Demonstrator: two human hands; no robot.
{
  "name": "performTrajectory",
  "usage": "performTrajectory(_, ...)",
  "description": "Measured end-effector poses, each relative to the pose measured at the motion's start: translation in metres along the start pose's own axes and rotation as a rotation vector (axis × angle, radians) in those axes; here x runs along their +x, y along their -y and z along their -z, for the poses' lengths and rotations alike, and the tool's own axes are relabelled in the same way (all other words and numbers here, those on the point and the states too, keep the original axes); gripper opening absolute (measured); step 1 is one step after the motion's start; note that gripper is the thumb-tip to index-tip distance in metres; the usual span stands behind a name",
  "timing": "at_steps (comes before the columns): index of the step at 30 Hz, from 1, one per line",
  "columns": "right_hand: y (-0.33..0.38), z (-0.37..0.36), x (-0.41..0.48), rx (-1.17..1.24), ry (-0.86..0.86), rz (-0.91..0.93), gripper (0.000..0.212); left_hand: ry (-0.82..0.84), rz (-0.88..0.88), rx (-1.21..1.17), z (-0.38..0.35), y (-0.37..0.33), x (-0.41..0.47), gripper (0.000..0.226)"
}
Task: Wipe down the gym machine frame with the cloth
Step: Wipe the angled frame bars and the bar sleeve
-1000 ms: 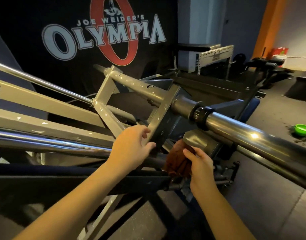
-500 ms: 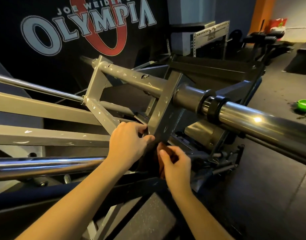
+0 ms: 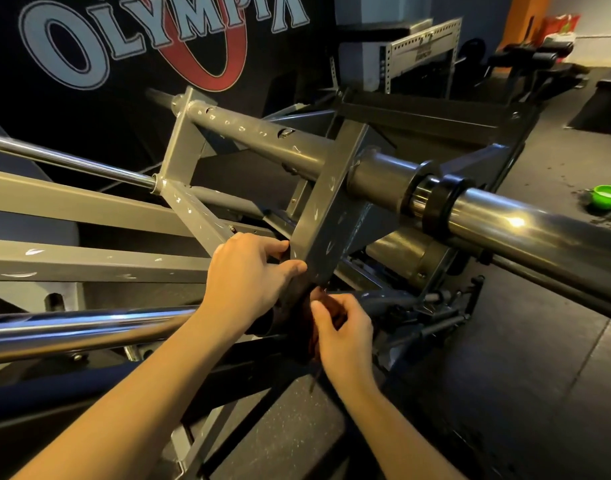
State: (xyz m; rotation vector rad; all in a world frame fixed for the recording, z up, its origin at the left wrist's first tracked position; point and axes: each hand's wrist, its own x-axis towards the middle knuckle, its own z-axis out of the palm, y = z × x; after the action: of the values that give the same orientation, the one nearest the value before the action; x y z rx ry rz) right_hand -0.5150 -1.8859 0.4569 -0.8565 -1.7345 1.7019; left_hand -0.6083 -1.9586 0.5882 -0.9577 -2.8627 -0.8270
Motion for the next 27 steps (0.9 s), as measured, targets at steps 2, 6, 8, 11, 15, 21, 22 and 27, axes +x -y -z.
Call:
performTrajectory(2, 0.009, 0.006, 0.013, -0.043, -0.044, 0.064, 0.011, -0.011, -0.015, -0.001, -0.002, 0.001, -0.002, 0.046)
performTrajectory(6, 0.059, 0.025, 0.053, 0.036, -0.204, 0.253, 0.015, -0.046, -0.030, 0.066, -0.007, 0.005, -0.004, 0.053)
performTrajectory(8, 0.058, 0.021, 0.050, 0.070, -0.216, 0.256, 0.012, -0.057, -0.034, 0.084, -0.009, 0.007, -0.004, 0.054)
performTrajectory(11, 0.020, 0.007, 0.017, 0.012, -0.035, 0.066, 0.007, -0.062, -0.045, 0.077, -0.012, 0.010, -0.002, 0.054)
performTrajectory(15, 0.015, 0.013, 0.016, -0.087, 0.020, 0.031, 0.007, -0.053, -0.036, 0.065, -0.012, 0.011, -0.001, 0.054)
performTrajectory(21, 0.032, 0.014, 0.024, -0.076, -0.025, 0.145, 0.006, -0.039, -0.041, 0.089, -0.012, 0.012, 0.002, 0.055)
performTrajectory(22, 0.021, 0.010, 0.011, -0.068, 0.058, 0.062, 0.003, -0.035, -0.036, 0.085, -0.012, 0.012, 0.002, 0.055)
performTrajectory(27, 0.019, 0.019, 0.016, -0.112, 0.101, 0.002, 0.004, -0.038, -0.043, 0.067, -0.010, 0.010, 0.002, 0.052)
